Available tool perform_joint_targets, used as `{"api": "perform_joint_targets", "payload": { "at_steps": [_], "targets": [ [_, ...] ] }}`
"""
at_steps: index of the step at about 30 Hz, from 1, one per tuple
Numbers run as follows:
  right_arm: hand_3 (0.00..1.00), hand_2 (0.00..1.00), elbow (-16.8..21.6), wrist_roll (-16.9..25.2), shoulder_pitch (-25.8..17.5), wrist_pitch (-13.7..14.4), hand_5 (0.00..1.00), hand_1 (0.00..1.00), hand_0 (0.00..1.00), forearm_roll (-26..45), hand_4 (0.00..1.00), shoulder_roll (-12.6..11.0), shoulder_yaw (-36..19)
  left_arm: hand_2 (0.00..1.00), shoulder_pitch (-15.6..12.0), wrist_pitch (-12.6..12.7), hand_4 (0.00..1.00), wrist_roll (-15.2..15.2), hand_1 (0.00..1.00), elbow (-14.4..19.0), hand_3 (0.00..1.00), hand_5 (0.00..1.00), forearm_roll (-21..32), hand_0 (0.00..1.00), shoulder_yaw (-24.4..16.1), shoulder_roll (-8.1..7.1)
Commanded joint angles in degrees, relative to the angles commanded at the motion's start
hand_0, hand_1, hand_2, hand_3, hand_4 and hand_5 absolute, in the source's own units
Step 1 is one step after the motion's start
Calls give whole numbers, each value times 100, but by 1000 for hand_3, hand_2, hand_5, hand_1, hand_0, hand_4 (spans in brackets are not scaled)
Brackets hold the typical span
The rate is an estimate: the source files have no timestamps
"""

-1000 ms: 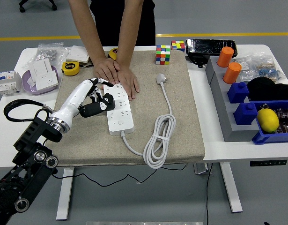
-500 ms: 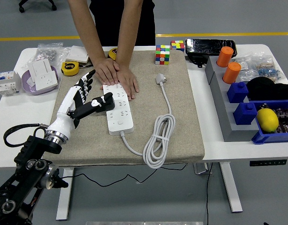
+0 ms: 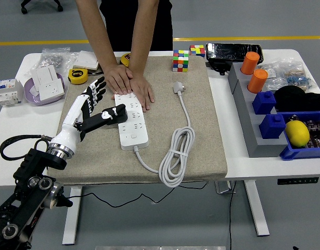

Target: Pick up the plug,place it near the board,insert it into the board,press the button

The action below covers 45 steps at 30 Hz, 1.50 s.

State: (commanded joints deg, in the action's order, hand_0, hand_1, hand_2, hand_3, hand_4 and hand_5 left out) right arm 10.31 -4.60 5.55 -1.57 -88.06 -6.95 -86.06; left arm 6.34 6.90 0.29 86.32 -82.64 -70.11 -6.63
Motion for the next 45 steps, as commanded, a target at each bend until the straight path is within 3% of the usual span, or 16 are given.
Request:
{"api": "perform_joint_targets", "payload": {
  "at_steps": [5,6,9,11,12,16,28,34,45],
  "targets": [
    [787,755,0,3,8,0,840,762,830,-9,998,-14,-1,315,56,-265,764,356,226,139,881,135,-1111,327,145,-130],
    [787,755,0,3,10,0,840,761,830,-9,998,-18,-1,174,75,-298,507,401,86,144,717,2,-1341,247,175,-148],
    [787,755,0,-1,20,1,840,761,830,-18,998,-30,-7,174,170,-449,507,554,86,120,717,2,-1899,247,320,-203],
    [787,755,0,6,21,5,840,761,830,0,998,-35,2,174,210,-571,507,654,86,115,717,2,-2137,247,383,-222],
    [787,755,0,6,21,6,840,761,830,4,998,-37,1,145,233,-635,506,711,31,113,680,2,-2268,224,409,-229],
    [787,755,0,-2,7,2,840,761,830,-5,998,-30,-5,145,311,-848,506,900,31,113,680,2,-2637,224,515,-252],
    [787,755,0,1,31,6,840,761,830,36,998,-38,26,144,491,-1116,588,1239,8,-170,734,2,-3344,201,871,-246],
    [787,755,0,2,41,6,840,761,830,51,998,-31,35,145,579,-1089,587,1268,8,-423,768,2,-3480,199,969,-168],
    [787,755,0,6,32,7,840,761,830,49,998,-25,30,145,552,-1162,609,1298,4,-538,766,2,-3540,190,976,-154]
  ]
}}
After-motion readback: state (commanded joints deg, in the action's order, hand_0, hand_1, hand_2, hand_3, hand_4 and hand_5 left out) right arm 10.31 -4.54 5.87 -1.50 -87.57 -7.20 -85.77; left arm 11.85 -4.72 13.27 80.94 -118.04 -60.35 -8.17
